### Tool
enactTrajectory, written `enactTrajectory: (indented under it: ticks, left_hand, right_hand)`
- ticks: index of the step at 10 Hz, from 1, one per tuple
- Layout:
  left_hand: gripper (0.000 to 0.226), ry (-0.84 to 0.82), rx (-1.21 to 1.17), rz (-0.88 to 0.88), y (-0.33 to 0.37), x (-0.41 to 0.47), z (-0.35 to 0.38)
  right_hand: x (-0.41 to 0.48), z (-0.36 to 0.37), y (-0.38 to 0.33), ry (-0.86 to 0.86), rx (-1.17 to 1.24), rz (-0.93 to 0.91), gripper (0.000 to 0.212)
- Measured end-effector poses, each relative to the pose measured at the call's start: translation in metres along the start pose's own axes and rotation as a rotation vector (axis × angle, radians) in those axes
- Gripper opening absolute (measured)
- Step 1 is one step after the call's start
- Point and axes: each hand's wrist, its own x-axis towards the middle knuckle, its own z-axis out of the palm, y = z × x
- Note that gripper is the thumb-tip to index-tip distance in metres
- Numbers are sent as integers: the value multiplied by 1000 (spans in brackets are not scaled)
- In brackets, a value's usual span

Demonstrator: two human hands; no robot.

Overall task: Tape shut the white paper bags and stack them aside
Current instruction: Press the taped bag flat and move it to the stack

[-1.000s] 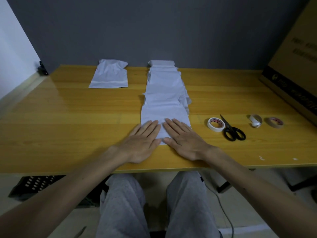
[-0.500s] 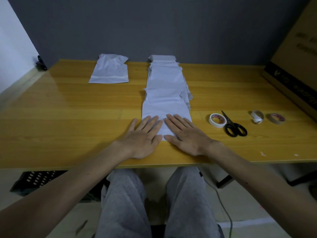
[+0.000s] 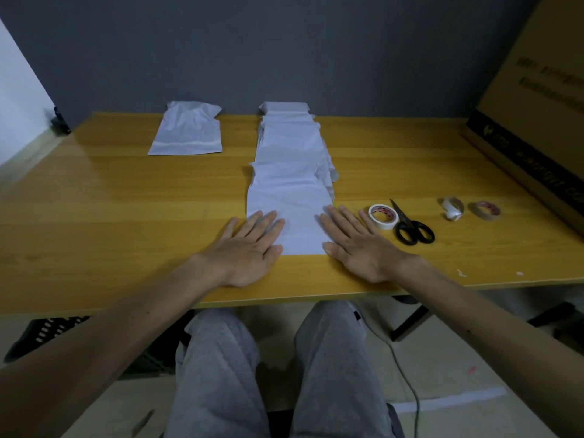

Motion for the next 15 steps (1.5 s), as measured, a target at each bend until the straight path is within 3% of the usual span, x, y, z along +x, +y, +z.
enactTrajectory:
  ticks: [5,6,7,9,12,15]
  left_hand:
    - [57,19,-4,11,-1,2,3]
    - [58,35,3,17,0,1,2]
    - [57,48,-3,18,1,1,3]
    - [58,55,-1,13,0,3,5]
    - [58,89,-14,19,-2,4,10]
    - [57,85,-32,27,-4,2,8]
  right_hand:
    - [-14,-13,19,-61,367,-22,68]
    - [-13,-20,14,-30,494,11,72]
    - [-5,-27,-2,113,591,-16,64]
    - [21,-17,-41,103,250,-94,67]
    - [29,6,-45,26,154,-64,64]
    - [29,4,-46,56,130,-65,65]
